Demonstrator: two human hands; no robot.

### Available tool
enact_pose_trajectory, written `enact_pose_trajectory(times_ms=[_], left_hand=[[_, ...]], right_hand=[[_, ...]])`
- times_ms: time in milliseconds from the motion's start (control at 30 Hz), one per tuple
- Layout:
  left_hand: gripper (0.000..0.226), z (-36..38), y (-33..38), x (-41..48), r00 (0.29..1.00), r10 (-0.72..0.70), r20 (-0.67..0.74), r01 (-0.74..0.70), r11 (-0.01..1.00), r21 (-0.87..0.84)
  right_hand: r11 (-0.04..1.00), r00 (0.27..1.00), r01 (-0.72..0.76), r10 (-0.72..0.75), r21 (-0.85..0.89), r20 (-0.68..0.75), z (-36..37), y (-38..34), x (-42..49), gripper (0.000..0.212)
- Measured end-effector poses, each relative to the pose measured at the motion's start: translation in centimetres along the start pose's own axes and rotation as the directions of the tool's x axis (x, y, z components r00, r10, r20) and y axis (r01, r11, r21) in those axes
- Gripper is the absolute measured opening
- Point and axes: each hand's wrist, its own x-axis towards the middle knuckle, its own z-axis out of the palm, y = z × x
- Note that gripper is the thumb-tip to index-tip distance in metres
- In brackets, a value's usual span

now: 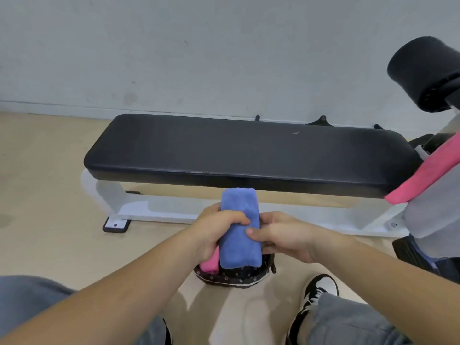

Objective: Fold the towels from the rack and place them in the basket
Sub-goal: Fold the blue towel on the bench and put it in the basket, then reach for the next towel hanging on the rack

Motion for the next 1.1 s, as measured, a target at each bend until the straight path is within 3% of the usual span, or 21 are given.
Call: enact_pose_trajectory(times_ms=[133, 233, 333, 467, 567, 700, 900, 1000, 1100], left_hand=[[0.039, -2.2, -3.6, 2.4, 0.979, -0.197, -0.060, 0.191, 0.978, -0.084], [0.038, -4.5, -5.7, 4.9, 0.962, -0.260, -0.082, 0.249, 0.961, -0.120], [0.039, -6.2, -8.2, 7.9, 0.957, -0.271, -0.101, 0.261, 0.960, -0.096], [0.034, -7.5, -11.2, 12.4, 0.937, -0.285, -0.203, 0.290, 0.957, -0.004], [0.014, -8.1, -13.5, 15.6, 0.917, -0.190, -0.351, 0.280, 0.933, 0.225], [0.014, -8.9, -15.6, 17.7, 0.937, -0.090, -0.337, 0.272, 0.794, 0.544], [0.022, -9.9, -17.4, 19.3, 0.984, 0.005, -0.180, 0.138, 0.622, 0.771], [0.029, -9.6, -18.3, 19.9, 0.993, 0.083, -0.089, 0.044, 0.440, 0.897], [0.046, -9.6, -19.0, 20.8, 0.981, 0.166, 0.099, -0.140, 0.258, 0.956]], right_hand=[[0.987, 0.989, -0.140, 0.144, 0.085, -0.036, 2.2, 2.7, 4.4, 0.028], [0.962, 0.979, -0.196, 0.182, 0.191, 0.091, 3.4, 4.8, 7.5, 0.033], [0.955, 0.967, -0.228, 0.200, 0.190, 0.159, 3.3, 7.2, 10.7, 0.035], [0.935, 0.948, -0.316, 0.317, 0.162, 0.015, 2.6, 10.3, 16.4, 0.042], [0.908, 0.909, -0.354, 0.391, 0.225, -0.147, 2.3, 13.0, 20.1, 0.045], [0.882, 0.862, -0.362, 0.440, 0.301, -0.251, 2.6, 17.1, 23.3, 0.043], [0.892, 0.837, -0.352, 0.436, 0.285, -0.330, 4.3, 19.4, 25.6, 0.041], [0.901, 0.844, -0.333, 0.416, 0.280, -0.337, 4.3, 20.0, 26.6, 0.045], [0.912, 0.867, -0.329, 0.394, 0.243, -0.305, 4.2, 20.4, 27.2, 0.038]])
